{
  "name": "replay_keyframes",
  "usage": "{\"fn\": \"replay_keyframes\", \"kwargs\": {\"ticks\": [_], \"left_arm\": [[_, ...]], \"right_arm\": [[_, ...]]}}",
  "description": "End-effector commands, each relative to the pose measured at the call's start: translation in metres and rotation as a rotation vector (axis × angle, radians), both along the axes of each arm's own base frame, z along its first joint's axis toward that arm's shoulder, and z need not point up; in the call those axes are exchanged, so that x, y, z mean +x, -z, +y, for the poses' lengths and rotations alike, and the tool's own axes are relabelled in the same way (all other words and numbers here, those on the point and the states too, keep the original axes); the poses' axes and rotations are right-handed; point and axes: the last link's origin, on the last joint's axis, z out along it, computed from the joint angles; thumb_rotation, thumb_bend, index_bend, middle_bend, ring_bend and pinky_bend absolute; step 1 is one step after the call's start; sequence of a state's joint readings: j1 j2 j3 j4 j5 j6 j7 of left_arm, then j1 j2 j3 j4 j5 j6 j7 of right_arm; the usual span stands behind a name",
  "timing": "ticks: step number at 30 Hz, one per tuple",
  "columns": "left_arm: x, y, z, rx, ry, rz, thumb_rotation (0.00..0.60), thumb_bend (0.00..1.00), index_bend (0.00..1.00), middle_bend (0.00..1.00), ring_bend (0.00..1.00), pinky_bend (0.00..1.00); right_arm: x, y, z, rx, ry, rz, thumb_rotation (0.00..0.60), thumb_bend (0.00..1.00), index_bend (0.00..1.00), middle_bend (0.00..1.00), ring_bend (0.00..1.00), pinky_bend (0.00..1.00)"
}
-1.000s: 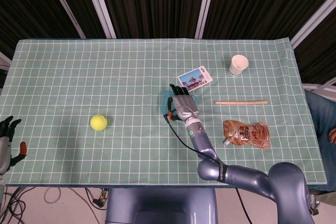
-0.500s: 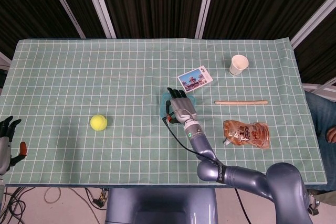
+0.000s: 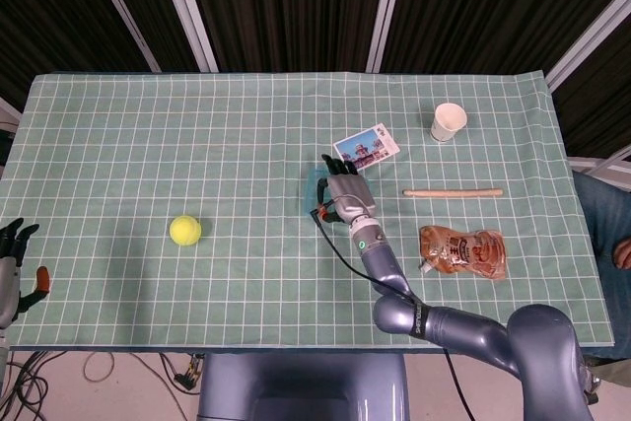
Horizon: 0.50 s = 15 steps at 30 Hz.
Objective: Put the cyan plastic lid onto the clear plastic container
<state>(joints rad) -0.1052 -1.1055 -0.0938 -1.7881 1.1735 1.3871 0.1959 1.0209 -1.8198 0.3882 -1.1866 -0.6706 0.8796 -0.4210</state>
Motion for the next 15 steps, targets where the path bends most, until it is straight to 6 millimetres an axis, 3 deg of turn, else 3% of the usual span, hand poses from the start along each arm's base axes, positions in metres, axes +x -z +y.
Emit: {"fn": "replay_keyframes", "kwargs": {"ticks": [1,15], "left_arm": [[0.0,0.0,0.0,-0.002,-0.002,0.0,0.6,0.55,0.13,0.0,0.0,0.0],[-0.002,-0.002,-0.001,0.0,-0.006,-0.003,0.6,0.55,0.13,0.0,0.0,0.0]], "right_arm": [[0.002,-0.009,-0.009,-0.03,0.011,-0.016,0.6,0.46,0.82,0.02,0.0,0.0],[-0.009,0.004,-0.037,-0.042,0.078,-0.015,0.6,0.46,0.82,0.01,0.0,0.0]]}}
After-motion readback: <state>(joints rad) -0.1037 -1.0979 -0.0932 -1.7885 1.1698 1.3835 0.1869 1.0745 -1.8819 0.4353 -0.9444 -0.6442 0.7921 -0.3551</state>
